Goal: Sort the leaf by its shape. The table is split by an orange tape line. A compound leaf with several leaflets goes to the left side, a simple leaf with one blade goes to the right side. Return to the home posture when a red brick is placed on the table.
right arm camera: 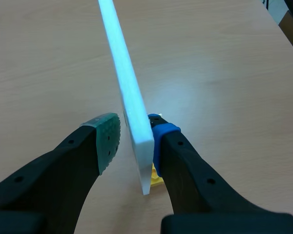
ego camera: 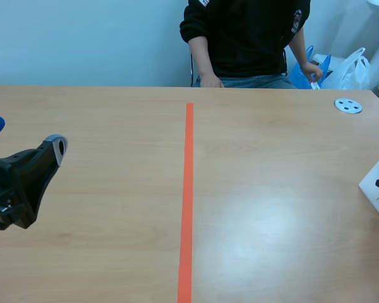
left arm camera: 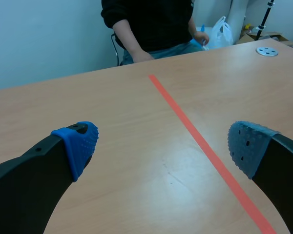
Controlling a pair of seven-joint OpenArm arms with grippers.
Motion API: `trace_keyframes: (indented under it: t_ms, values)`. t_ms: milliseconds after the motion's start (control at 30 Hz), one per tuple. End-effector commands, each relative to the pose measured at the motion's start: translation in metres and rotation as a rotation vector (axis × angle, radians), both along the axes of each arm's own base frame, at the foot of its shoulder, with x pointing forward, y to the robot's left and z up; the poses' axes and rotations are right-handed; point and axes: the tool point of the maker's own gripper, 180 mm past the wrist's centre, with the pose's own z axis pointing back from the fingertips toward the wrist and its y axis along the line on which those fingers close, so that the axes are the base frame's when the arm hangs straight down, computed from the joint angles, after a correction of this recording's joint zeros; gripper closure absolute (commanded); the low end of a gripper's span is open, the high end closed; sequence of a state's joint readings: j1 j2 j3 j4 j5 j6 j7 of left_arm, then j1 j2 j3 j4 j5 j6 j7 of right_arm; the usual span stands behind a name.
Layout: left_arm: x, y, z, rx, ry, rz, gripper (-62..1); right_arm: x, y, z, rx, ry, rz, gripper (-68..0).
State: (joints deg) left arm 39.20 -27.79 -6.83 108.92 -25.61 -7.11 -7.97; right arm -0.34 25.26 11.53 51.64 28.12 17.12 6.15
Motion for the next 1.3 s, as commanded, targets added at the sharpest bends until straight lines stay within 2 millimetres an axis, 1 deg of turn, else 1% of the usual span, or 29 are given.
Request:
trace_keyframes:
  t_ms: [0, 100, 133, 167, 233, 333, 367, 467, 567, 633, 700, 800, 900, 967, 1100, 1133, 1267]
  values:
    - [0.001, 0.000, 0.007, -0.013, -0.025, 0.000, -57.0, 0.012, -0.008, 0.024, -0.028, -0.063, 0.002, -15.7]
    - [0.001, 0.000, 0.007, -0.013, -0.025, 0.000, -57.0, 0.012, -0.009, 0.025, -0.030, -0.063, 0.003, -28.2]
    - [0.001, 0.000, 0.007, -0.012, -0.024, 0.000, -57.0, 0.012, -0.009, 0.025, -0.030, -0.064, 0.009, -30.8]
    - [0.001, 0.000, 0.006, -0.011, -0.020, 0.000, -57.0, 0.012, -0.010, 0.026, -0.033, -0.063, 0.011, -32.1]
    - [0.001, 0.000, 0.005, -0.008, -0.014, 0.000, -57.0, 0.012, -0.013, 0.028, -0.036, -0.061, 0.004, -32.4]
    - [0.000, 0.000, 0.004, -0.006, -0.006, 0.001, -57.0, 0.008, -0.023, 0.039, -0.040, -0.076, -0.015, -32.4]
    - [0.000, 0.000, 0.004, -0.006, -0.006, 0.001, -57.0, 0.007, -0.026, 0.043, -0.048, -0.074, -0.020, -33.5]
    - [0.000, 0.000, 0.004, -0.006, -0.006, 0.001, -57.0, 0.001, -0.031, 0.061, -0.082, -0.084, -0.003, -40.1]
    - [0.000, 0.000, 0.004, -0.006, -0.006, 0.000, -57.0, -0.009, -0.034, 0.082, -0.132, -0.099, 0.031, -42.7]
    - [0.000, 0.000, 0.004, -0.006, -0.006, 0.000, -57.0, -0.016, -0.031, 0.100, -0.145, -0.127, 0.060, -45.7]
    - [0.000, 0.000, 0.004, -0.006, -0.006, 0.000, -57.0, -0.022, -0.021, 0.119, -0.164, -0.154, 0.120, -47.6]
    - [0.000, 0.000, 0.004, -0.006, -0.007, 0.000, -57.0, -0.028, 0.004, 0.146, -0.187, -0.194, 0.239, -47.7]
    - [0.000, 0.000, 0.004, -0.006, -0.007, 0.000, -57.0, -0.033, 0.032, 0.165, -0.202, -0.217, 0.344, -47.8]
    - [0.000, 0.000, 0.004, -0.006, -0.007, 0.000, -57.0, -0.037, 0.047, 0.172, -0.213, -0.224, 0.392, -52.1]
    - [0.000, 0.000, 0.004, -0.006, -0.007, 0.000, -57.0, -0.042, 0.073, 0.180, -0.234, -0.227, 0.484, -66.4]
    - [0.000, 0.000, 0.004, -0.006, -0.007, 0.000, -57.0, -0.043, 0.078, 0.182, -0.237, -0.230, 0.505, -67.9]
    - [0.000, 0.000, 0.004, -0.006, -0.008, 0.000, -57.0, -0.047, 0.098, 0.189, -0.245, -0.245, 0.596, -67.9]
